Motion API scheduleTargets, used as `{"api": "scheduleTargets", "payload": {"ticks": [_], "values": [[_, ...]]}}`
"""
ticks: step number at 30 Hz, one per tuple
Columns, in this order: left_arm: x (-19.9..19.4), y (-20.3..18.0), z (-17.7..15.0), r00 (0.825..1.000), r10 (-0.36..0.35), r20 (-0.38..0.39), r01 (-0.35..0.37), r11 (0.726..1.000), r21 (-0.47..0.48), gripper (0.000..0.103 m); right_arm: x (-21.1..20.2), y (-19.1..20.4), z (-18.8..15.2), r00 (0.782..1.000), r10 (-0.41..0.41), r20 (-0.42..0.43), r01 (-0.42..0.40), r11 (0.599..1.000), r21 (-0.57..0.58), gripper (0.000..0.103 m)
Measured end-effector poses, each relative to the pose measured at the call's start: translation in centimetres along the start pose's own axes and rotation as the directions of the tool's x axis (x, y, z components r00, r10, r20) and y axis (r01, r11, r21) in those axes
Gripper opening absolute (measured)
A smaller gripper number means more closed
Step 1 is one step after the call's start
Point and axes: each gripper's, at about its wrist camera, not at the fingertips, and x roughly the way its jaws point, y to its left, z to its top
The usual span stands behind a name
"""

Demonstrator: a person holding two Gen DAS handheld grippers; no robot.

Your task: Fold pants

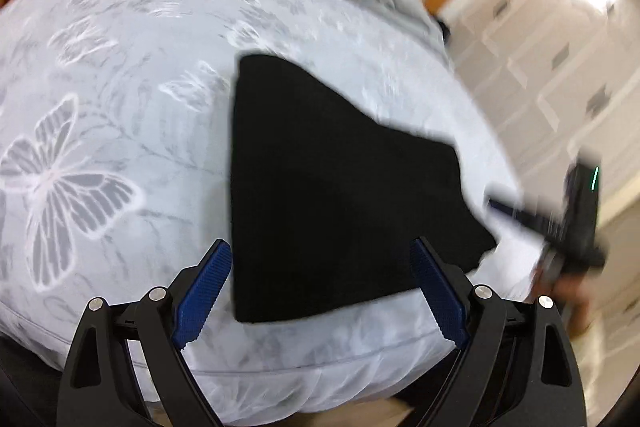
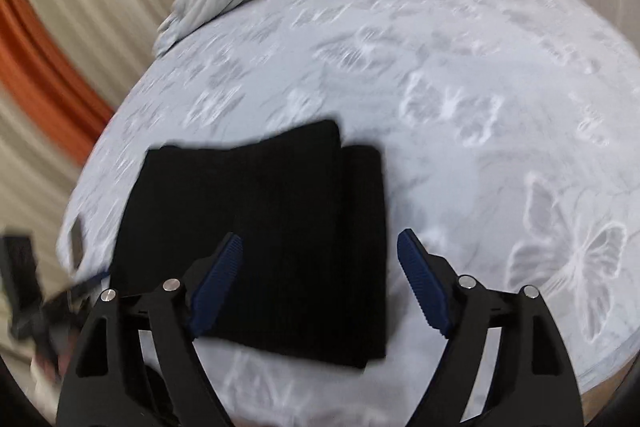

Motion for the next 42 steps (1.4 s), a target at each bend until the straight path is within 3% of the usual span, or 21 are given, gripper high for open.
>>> {"api": "scheduleTargets", "payload": {"ticks": [2,3,5,6,7,9,12,14,15,16,19,21,23,24,25,28,31,34,36,37,42], "values": [[-0.2,1.8,0.7,1.0,0.013,0.012,-0.012,0.997,-0.076,0.089,0.3,0.2,-1.1,1.0,0.005,-0.024,-0.006,0.999,-0.037,0.073],[0.0,2.4,0.9,1.0,0.027,0.003,-0.027,0.994,-0.104,0.089,0.5,0.5,-1.7,0.999,0.023,-0.027,-0.024,0.998,-0.059,0.061],[0.5,3.0,1.0,1.0,0.028,-0.008,-0.029,0.99,-0.134,0.089,1.1,1.0,-2.6,0.998,0.047,-0.031,-0.05,0.996,-0.07,0.061],[0.8,2.9,1.0,1.0,0.027,-0.015,-0.028,0.991,-0.133,0.089,1.8,1.2,-2.8,0.998,0.039,-0.042,-0.043,0.996,-0.081,0.05],[0.9,2.6,0.9,0.999,0.036,-0.018,-0.038,0.992,-0.121,0.089,2.3,1.4,-2.9,0.998,0.015,-0.054,-0.02,0.995,-0.097,0.023],[1.3,1.8,0.9,0.998,0.062,-0.014,-0.063,0.994,-0.086,0.089,0.6,2.1,-2.9,1.0,0.022,-0.002,-0.022,0.992,-0.122,0.018],[1.8,0.7,0.8,0.998,0.06,-0.009,-0.061,0.997,-0.053,0.089,-0.5,1.6,-2.9,0.999,0.035,0.016,-0.033,0.993,-0.115,0.023],[3.3,1.0,1.0,0.997,0.049,-0.064,-0.054,0.996,-0.074,0.089,1.4,0.3,-2.9,0.997,-0.04,-0.067,0.035,0.996,-0.079,0.053],[4.5,1.4,1.0,0.992,0.019,-0.121,-0.032,0.994,-0.108,0.089,1.6,-0.3,-2.7,0.994,-0.068,-0.082,0.064,0.997,-0.042,0.079],[5.7,1.9,0.9,0.985,-0.014,-0.169,-0.011,0.99,-0.143,0.089,1.5,-0.8,-2.4,0.996,-0.05,-0.071,0.05,0.999,-0.004,0.088],[6.7,2.1,1.0,0.982,-0.05,-0.18,0.018,0.984,-0.176,0.092,2.0,-2.7,-1.5,0.992,0.103,-0.073,-0.095,0.989,0.112,0.092],[7.4,1.7,1.2,0.978,-0.052,-0.201,0.019,0.987,-0.162,0.092,4.4,-4.1,-1.4,0.973,0.183,-0.143,-0.149,0.964,0.22,0.092],[7.8,1.6,1.3,0.981,-0.052,-0.189,0.021,0.987,-0.159,0.091,5.3,-4.0,-1.5,0.974,0.184,-0.133,-0.15,0.961,0.23,0.094],[7.9,1.5,1.3,0.982,-0.052,-0.182,0.022,0.987,-0.16,0.091,5.2,-3.2,-1.3,0.975,0.186,-0.122,-0.161,0.969,0.188,0.081],[7.9,1.4,1.5,0.983,-0.051,-0.176,0.023,0.987,-0.162,0.09,5.2,-2.6,-1.3,0.971,0.203,-0.124,-0.181,0.969,0.167,0.05],[7.2,1.6,1.7,0.988,-0.042,-0.15,0.017,0.986,-0.168,0.05,3.7,-1.6,-1.4,0.973,0.217,-0.074,-0.204,0.967,0.15,0.038],[4.9,1.2,1.3,0.986,-0.089,-0.141,0.066,0.985,-0.16,0.04,-0.3,-0.2,-3.0,0.952,0.306,-0.002,-0.304,0.944,0.129,0.037],[2.8,1.0,-0.5,0.977,-0.138,-0.161,0.115,0.983,-0.141,0.041,-0.5,-1.2,-5.3,0.948,0.317,-0.01,-0.311,0.937,0.158,0.038],[3.6,2.2,-2.3,0.972,-0.126,-0.198,0.096,0.983,-0.154,0.042,1.9,-3.4,-7.6,0.953,0.299,-0.048,-0.276,0.923,0.267,0.042],[4.2,2.6,-2.9,0.969,-0.118,-0.219,0.081,0.982,-0.168,0.043,2.3,-4.1,-7.8,0.944,0.329,-0.034,-0.303,0.901,0.309,0.043],[4.2,1.9,-3.0,0.979,-0.068,-0.193,0.046,0.992,-0.117,0.046,2.7,-3.3,-7.4,0.962,0.27,-0.036,-0.252,0.932,0.259,0.051]]}}
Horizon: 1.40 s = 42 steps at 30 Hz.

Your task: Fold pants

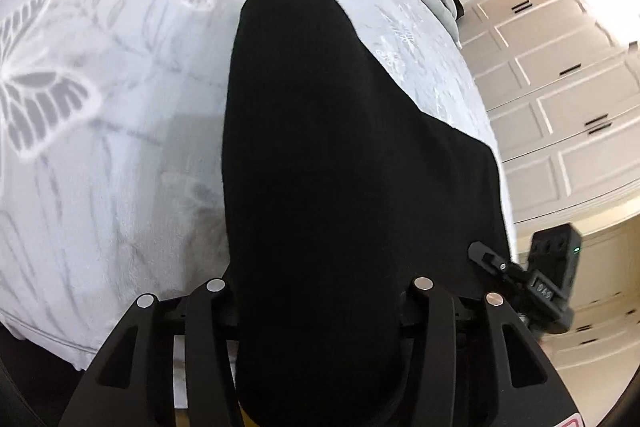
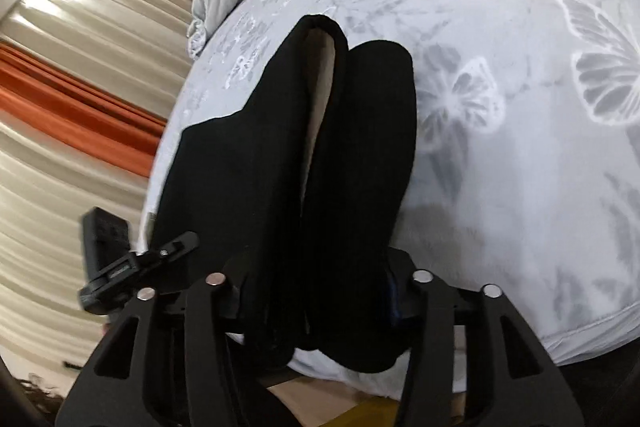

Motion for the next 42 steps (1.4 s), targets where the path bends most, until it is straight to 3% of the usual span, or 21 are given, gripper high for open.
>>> {"api": "scheduleTargets", "payload": {"ticks": [7,12,15,20,28,33,36,42], "values": [[0.4,-0.1,0.5,1.0,0.009,0.006,-0.009,1.0,-0.016,0.054,0.1,0.3,0.4,1.0,-0.014,0.004,0.014,1.0,-0.001,0.052],[-1.2,-2.4,0.6,0.997,0.004,0.075,-0.008,0.998,0.061,0.039,-2.6,3.1,-0.3,0.996,0.036,0.083,-0.03,0.997,-0.074,0.041],[-3.0,-4.5,1.1,0.993,-0.036,0.113,0.025,0.995,0.095,0.038,-4.8,5.2,-0.2,0.989,0.061,0.131,-0.044,0.99,-0.132,0.04],[-7.1,-8.6,2.8,0.979,-0.046,0.2,0.009,0.983,0.186,0.038,-8.7,9.1,1.6,0.972,0.1,0.212,-0.048,0.971,-0.234,0.04],[-12.4,-14.2,7.5,0.93,-0.094,0.355,-0.023,0.95,0.311,0.039,-13.1,14.2,7.4,0.927,0.182,0.327,-0.061,0.936,-0.347,0.04],[-14.6,-16.5,11.4,0.898,-0.109,0.425,-0.054,0.934,0.352,0.039,-13.6,17.9,12.2,0.902,0.216,0.374,-0.049,0.912,-0.408,0.04],[-15.3,-18.0,14.7,0.87,-0.105,0.482,-0.097,0.921,0.376,0.039,-13.7,19.4,15.1,0.885,0.235,0.403,-0.043,0.901,-0.431,0.04],[-16.1,-19.8,20.0,0.829,-0.118,0.546,-0.134,0.907,0.399,0.039,-13.7,21.0,20.1,0.851,0.267,0.453,-0.04,0.891,-0.452,0.04]]}}
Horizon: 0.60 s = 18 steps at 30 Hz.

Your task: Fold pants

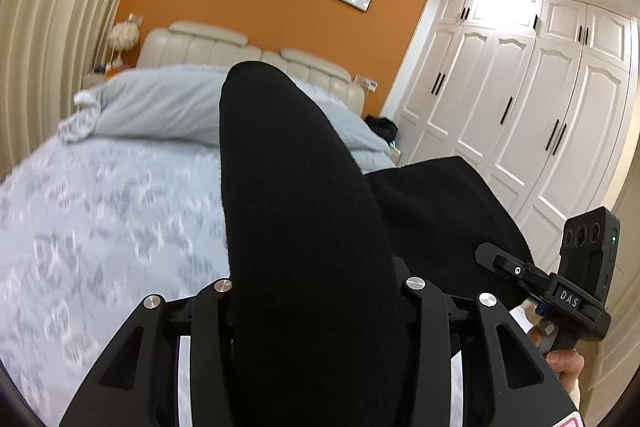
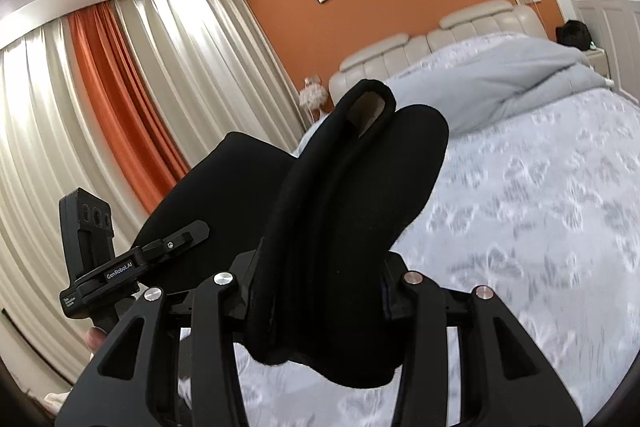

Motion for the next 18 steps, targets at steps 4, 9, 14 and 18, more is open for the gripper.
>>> {"api": "scheduleTargets", "payload": {"ticks": [4,9,14,18], "values": [[2.5,0.9,3.0,0.999,0.011,0.037,-0.011,1.0,0.015,0.039,2.3,-1.6,2.4,1.0,0.012,0.028,-0.012,1.0,0.003,0.04],[5.9,2.6,5.1,0.998,0.008,0.069,-0.009,1.0,0.016,0.04,5.5,-4.6,4.7,0.998,0.023,0.052,-0.025,0.999,0.042,0.041],[11.3,5.1,5.6,0.997,0.026,0.07,-0.028,0.999,0.034,0.04,9.8,-8.5,5.6,0.999,0.015,0.041,-0.018,0.997,0.07,0.041],[16.8,8.2,4.6,0.998,0.051,0.025,-0.051,0.999,0.004,0.041,14.2,-12.4,4.3,1.0,-0.003,-0.012,0.004,0.996,0.094,0.041]]}}
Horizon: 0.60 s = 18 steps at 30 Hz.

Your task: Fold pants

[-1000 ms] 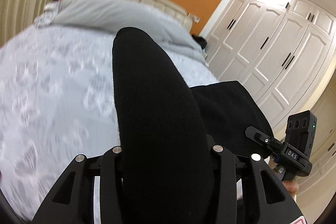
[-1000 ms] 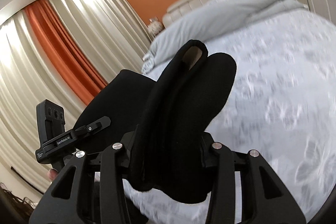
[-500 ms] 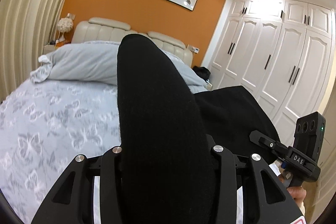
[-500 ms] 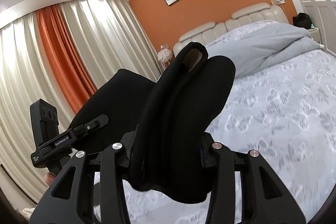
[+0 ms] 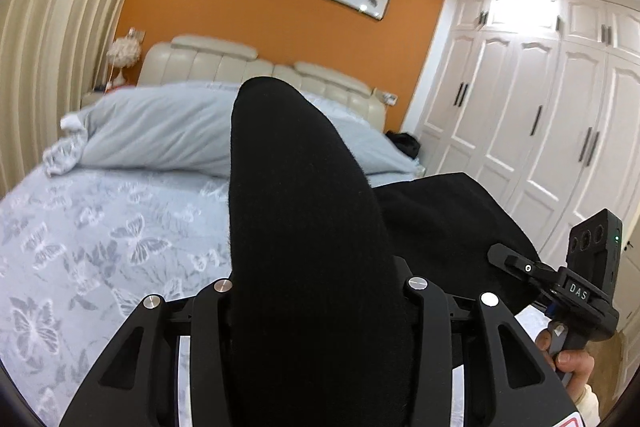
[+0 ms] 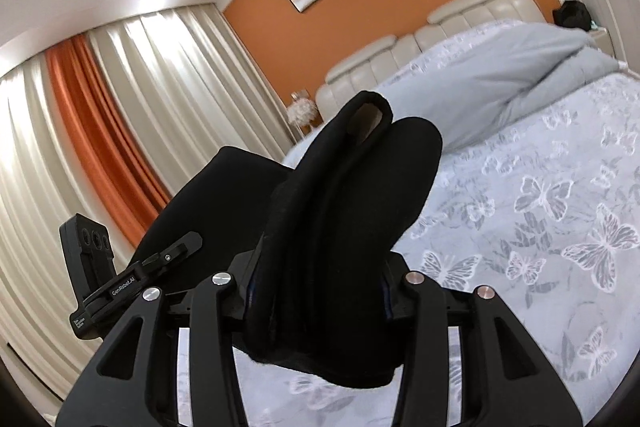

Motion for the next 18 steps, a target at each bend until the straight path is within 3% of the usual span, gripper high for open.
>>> {"api": "scheduleTargets", "payload": {"ticks": [5,8,9,11,12,13,15,16,18], "values": [[7.1,5.2,-4.9,0.993,0.022,-0.117,-0.032,0.996,-0.086,0.041,5.9,-6.5,-4.3,0.993,-0.039,-0.115,0.048,0.996,0.078,0.042],[11.1,7.7,-9.5,0.975,0.055,-0.217,-0.081,0.99,-0.113,0.042,9.6,-11.2,-9.2,0.968,-0.089,-0.233,0.121,0.984,0.128,0.043],[12.4,8.6,-11.3,0.963,0.063,-0.262,-0.098,0.988,-0.122,0.043,10.6,-12.5,-10.8,0.953,-0.109,-0.283,0.152,0.979,0.137,0.044],[15.5,11.3,-16.0,0.909,0.085,-0.407,-0.166,0.972,-0.168,0.051,12.0,-15.1,-13.7,0.904,-0.165,-0.395,0.239,0.96,0.146,0.055],[15.8,12.7,-17.8,0.891,0.082,-0.446,-0.192,0.959,-0.207,0.058,11.2,-15.6,-14.2,0.92,-0.144,-0.365,0.215,0.963,0.162,0.065],[14.9,13.6,-18.2,0.913,0.033,-0.407,-0.155,0.95,-0.271,0.06,10.4,-15.3,-14.0,0.927,-0.159,-0.34,0.221,0.964,0.151,0.069],[12.6,14.1,-17.3,0.928,0.058,-0.368,-0.168,0.946,-0.276,0.06,8.3,-13.1,-12.1,0.916,-0.299,-0.266,0.319,0.947,0.031,0.069],[10.7,13.6,-15.8,0.94,0.119,-0.32,-0.201,0.951,-0.236,0.058,7.3,-11.2,-10.8,0.919,-0.338,-0.204,0.338,0.94,-0.037,0.06],[7.5,11.8,-12.1,0.973,0.163,-0.164,-0.188,0.97,-0.152,0.064,7.2,-7.6,-8.8,0.943,-0.295,-0.156,0.28,0.954,-0.11,0.047]]}}
